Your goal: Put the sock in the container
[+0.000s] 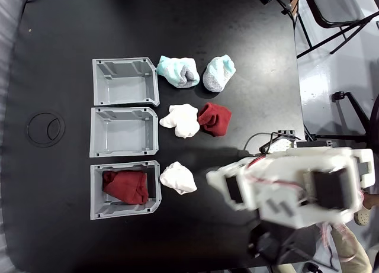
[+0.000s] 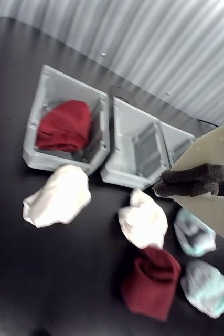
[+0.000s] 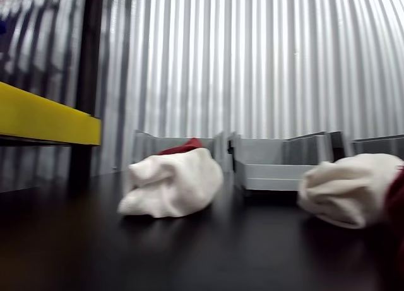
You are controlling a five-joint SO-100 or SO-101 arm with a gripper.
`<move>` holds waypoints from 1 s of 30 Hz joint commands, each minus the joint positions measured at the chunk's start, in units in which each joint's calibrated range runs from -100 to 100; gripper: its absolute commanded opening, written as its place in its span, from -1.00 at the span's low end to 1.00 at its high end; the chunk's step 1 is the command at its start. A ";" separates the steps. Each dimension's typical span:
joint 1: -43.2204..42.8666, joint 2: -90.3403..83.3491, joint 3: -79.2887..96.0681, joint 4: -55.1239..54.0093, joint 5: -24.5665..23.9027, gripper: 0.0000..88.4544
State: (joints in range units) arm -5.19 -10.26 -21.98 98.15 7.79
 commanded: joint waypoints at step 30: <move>28.13 -44.16 49.66 -17.96 4.49 -0.97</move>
State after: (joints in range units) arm 22.96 -51.11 22.52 85.37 12.02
